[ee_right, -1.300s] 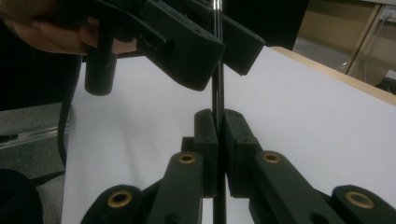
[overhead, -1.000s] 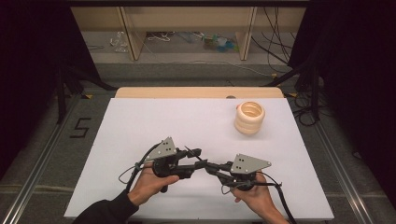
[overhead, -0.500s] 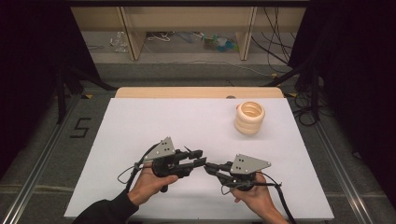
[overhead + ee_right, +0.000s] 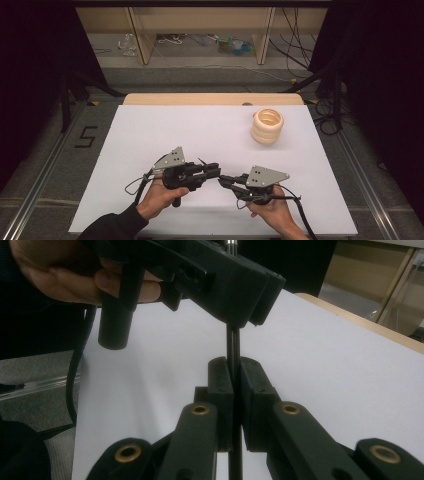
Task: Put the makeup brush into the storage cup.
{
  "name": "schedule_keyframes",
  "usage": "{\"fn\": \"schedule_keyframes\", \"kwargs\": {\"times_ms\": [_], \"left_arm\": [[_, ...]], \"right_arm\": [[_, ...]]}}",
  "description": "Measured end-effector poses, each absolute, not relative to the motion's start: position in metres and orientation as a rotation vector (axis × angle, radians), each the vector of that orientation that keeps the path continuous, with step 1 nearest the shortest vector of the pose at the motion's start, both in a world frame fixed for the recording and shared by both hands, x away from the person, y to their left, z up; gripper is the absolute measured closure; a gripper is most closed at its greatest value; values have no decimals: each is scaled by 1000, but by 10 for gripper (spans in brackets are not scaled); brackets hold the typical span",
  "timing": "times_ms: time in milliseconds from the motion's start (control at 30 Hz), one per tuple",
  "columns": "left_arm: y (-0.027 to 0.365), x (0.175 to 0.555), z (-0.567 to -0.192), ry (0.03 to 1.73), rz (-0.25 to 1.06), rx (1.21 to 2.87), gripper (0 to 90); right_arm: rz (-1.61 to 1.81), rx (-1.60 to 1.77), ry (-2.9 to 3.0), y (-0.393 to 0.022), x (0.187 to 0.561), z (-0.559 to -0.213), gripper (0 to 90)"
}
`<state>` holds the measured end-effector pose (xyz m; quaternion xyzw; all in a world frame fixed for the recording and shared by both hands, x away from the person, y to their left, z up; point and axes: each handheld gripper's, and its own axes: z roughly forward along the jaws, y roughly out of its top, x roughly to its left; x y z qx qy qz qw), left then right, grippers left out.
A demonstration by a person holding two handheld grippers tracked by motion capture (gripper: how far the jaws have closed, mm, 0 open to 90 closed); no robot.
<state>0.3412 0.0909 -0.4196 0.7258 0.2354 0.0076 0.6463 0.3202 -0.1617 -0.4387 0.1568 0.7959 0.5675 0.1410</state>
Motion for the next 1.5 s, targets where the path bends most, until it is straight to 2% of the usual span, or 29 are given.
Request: {"fn": "schedule_keyframes", "kwargs": {"times_ms": [367,400,600,767,1067,1167,1267,1500], "left_arm": [[91,339,-417,506,-33,1631,849],[92,338,-416,503,-28,1632,849],[97,341,-414,507,-5,1623,849],[102,345,-412,512,37,1621,849],[106,348,-407,533,94,1637,848],[107,350,-405,545,116,1637,848],[107,355,-404,554,132,1636,848],[100,367,-400,570,158,1645,848]], "right_arm": [[1653,419,2294,-162,320,-440,832],[1664,420,2282,-161,320,-440,817],[1676,477,2290,-165,322,-438,575],[1660,536,2300,-170,322,-437,463],[1527,620,2299,-184,318,-433,391],[1493,670,2310,-189,317,-434,341],[1449,734,2299,-192,315,-437,242],[1397,775,2290,-203,309,-440,237]]}}
